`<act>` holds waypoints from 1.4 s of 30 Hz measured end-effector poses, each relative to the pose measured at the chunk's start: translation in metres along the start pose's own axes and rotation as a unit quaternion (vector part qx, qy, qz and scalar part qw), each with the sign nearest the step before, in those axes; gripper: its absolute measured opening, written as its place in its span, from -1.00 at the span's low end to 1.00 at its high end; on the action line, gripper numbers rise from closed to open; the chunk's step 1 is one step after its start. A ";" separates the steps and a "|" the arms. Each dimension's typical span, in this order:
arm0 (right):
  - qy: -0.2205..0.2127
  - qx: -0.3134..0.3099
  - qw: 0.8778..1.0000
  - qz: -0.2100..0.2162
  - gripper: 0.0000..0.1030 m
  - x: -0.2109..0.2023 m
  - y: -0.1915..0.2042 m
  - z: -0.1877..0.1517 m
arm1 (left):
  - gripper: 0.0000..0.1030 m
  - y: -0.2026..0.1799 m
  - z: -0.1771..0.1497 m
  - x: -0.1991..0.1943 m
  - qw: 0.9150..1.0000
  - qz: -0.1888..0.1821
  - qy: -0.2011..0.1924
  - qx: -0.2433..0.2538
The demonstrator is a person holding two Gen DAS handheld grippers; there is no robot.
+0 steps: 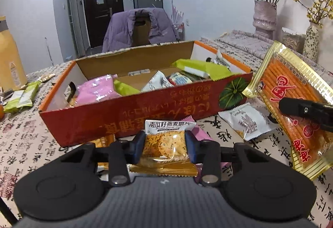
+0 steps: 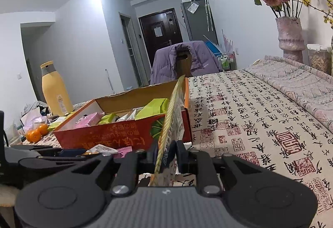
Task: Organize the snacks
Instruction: 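Carry both held packets over the box and release them inside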
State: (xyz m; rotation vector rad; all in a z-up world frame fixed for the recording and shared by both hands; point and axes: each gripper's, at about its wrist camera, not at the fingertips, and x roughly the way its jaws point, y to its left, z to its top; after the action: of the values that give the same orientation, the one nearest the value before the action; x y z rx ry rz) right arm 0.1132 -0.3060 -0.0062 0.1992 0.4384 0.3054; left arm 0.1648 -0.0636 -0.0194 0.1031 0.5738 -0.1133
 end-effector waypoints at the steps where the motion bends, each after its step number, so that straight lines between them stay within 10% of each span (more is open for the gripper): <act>1: 0.000 0.000 1.000 0.000 -0.67 0.000 0.000 0.000 | -0.20 0.001 0.001 -0.002 1.000 -0.001 -0.003 -0.001; 23: -0.029 -0.023 0.999 0.014 -0.67 -0.004 0.026 0.037 | -0.21 0.016 0.029 -0.042 0.998 0.002 -0.068 -0.011; 42: -0.022 -0.033 0.998 0.045 -0.67 0.071 0.065 0.090 | -0.21 0.064 0.072 -0.010 0.994 0.016 -0.091 -0.053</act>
State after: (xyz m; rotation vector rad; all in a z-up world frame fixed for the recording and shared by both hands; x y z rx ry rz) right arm 0.1981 -0.2330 0.0631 0.1616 0.3765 0.4015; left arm 0.2037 -0.0092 0.0505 -0.0025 0.3946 -0.0602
